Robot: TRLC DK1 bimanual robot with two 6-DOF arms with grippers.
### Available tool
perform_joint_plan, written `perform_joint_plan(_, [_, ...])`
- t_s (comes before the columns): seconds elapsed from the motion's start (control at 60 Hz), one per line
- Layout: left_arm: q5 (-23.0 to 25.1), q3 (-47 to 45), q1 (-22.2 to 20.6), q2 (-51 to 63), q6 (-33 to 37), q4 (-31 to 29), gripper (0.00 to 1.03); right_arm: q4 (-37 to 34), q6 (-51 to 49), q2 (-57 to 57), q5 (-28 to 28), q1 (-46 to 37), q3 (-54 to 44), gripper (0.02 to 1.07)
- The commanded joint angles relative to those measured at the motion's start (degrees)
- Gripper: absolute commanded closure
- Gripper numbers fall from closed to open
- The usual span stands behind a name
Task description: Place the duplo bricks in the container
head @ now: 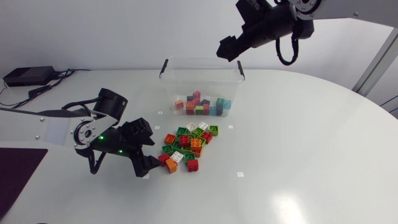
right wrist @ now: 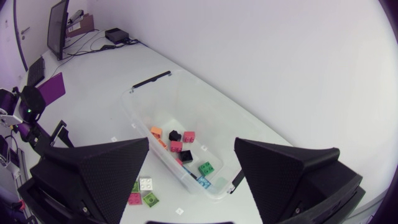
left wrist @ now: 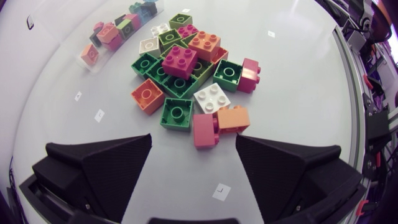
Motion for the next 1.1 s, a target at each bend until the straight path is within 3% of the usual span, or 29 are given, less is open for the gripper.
perform_joint_plan(0.0, [-0.61, -1.74, -0.66, 0.95, 1.48, 1.52, 0.12, 1.15, 0.83, -3.34, 0.38, 0.73, -5.43, 0.07])
perform_joint_plan(0.267, [-0.78, -2.44, -1.01, 4.11, 1.92, 5.38, 0.18, 2.73, 0.39, -11.78, 0.20, 1.43, -15.53, 0.07])
perform_joint_plan(0.517, [-0.87, -2.44, -1.27, 5.70, 2.45, 6.62, 0.45, 4.75, 0.04, -17.23, 0.03, 1.96, -24.50, 0.07])
perform_joint_plan(0.8, [-0.87, -2.18, -2.50, 9.74, 2.36, 9.69, 0.47, 8.80, -1.02, -19.51, -0.59, 2.13, -34.52, 0.07])
perform_joint_plan(0.867, [-0.87, -2.18, -2.68, 10.09, 2.27, 10.13, 0.56, 9.85, -1.63, -19.34, -0.59, 2.57, -36.45, 0.07])
perform_joint_plan(1.083, [0.45, -2.97, -2.68, 8.25, 2.27, 10.66, 0.60, 11.17, -0.49, -13.89, 2.31, 4.68, -38.47, 0.07])
